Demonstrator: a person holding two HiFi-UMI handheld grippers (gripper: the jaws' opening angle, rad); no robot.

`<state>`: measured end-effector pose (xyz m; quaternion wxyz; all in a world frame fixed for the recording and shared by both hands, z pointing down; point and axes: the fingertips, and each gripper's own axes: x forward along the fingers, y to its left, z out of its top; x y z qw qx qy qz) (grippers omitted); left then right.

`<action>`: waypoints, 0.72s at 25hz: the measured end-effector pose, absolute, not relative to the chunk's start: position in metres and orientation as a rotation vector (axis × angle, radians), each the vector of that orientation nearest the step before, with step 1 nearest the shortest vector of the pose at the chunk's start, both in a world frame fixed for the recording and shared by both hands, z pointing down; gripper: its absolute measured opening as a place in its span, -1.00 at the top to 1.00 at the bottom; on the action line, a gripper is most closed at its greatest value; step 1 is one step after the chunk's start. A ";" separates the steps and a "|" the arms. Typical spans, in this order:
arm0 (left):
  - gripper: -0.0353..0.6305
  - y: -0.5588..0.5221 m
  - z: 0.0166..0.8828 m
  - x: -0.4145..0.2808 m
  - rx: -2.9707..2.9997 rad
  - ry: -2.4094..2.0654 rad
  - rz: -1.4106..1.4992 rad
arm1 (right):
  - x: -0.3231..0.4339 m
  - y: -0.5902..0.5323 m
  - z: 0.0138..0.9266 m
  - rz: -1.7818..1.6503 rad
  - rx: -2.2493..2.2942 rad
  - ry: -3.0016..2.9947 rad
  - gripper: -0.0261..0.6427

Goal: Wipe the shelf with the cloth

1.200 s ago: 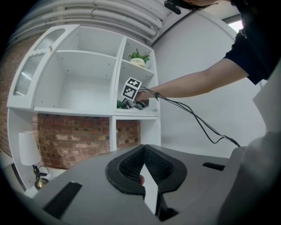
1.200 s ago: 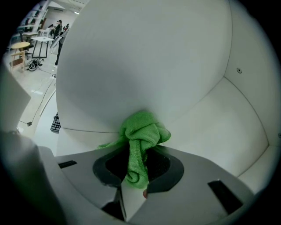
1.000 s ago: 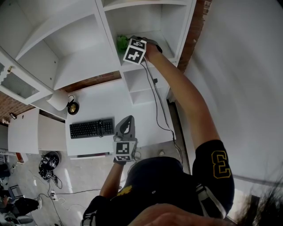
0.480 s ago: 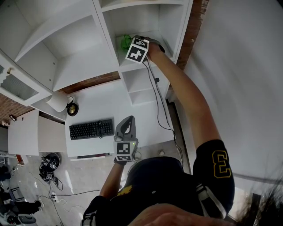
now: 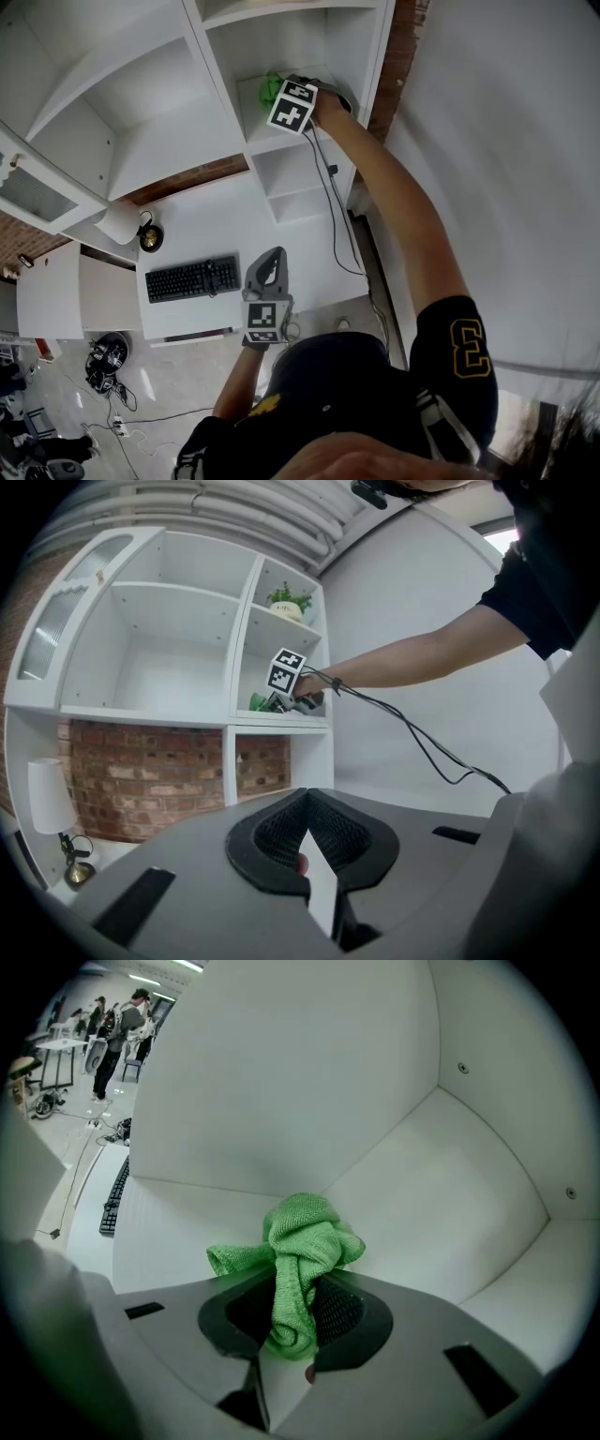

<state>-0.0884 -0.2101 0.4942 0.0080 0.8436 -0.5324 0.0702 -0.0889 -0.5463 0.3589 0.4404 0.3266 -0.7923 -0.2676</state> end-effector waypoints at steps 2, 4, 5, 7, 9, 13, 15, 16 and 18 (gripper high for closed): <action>0.84 -0.210 0.493 -0.088 2.641 -1.658 0.218 | -0.083 -0.547 0.359 -0.652 0.825 -1.959 0.67; 0.84 -0.209 0.494 -0.087 2.644 -1.651 0.214 | -0.077 -0.549 0.358 -0.638 0.841 -1.950 0.67; 0.84 -0.209 0.494 -0.086 2.645 -1.648 0.213 | -0.074 -0.549 0.359 -0.632 0.850 -1.946 0.67; 0.84 -0.208 0.495 -0.084 2.651 -1.641 0.211 | -0.067 -0.550 0.359 -0.621 0.869 -1.937 0.67; 0.84 -0.207 0.495 -0.081 2.658 -1.630 0.210 | -0.061 -0.550 0.359 -0.607 0.888 -1.927 0.67; 0.84 -0.206 0.493 -0.076 2.673 -1.614 0.205 | -0.053 -0.551 0.359 -0.581 0.928 -1.912 0.67; 0.84 -0.206 0.492 -0.075 2.678 -1.610 0.204 | -0.050 -0.551 0.359 -0.569 0.945 -1.907 0.67; 0.84 -0.206 0.493 -0.075 2.677 -1.609 0.204 | -0.049 -0.552 0.359 -0.562 0.955 -1.906 0.67; 0.84 -0.205 0.494 -0.075 2.675 -1.605 0.204 | -0.047 -0.553 0.358 -0.544 0.974 -1.908 0.67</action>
